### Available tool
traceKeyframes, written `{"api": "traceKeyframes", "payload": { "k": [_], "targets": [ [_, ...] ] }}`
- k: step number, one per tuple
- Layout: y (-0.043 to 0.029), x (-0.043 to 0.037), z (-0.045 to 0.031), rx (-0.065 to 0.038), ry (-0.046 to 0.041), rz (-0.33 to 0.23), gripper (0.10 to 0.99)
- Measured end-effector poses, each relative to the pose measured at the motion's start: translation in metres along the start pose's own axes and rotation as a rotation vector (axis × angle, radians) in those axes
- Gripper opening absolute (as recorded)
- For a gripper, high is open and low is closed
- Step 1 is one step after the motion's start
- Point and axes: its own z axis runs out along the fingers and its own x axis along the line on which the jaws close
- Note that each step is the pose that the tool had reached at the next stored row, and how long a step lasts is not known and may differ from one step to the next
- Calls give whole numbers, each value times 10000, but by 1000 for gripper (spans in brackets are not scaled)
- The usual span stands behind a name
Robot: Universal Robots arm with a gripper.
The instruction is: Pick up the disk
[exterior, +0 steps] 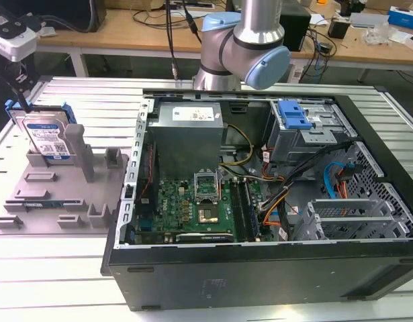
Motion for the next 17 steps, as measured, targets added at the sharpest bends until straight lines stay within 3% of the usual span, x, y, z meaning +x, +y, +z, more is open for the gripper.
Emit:
{"api": "traceKeyframes", "payload": {
  "k": [13,17],
  "targets": [
    [-2,0,52,120,61,-3151,600],
    [-1,0,53,194,29,-3732,600]
  ]
}}
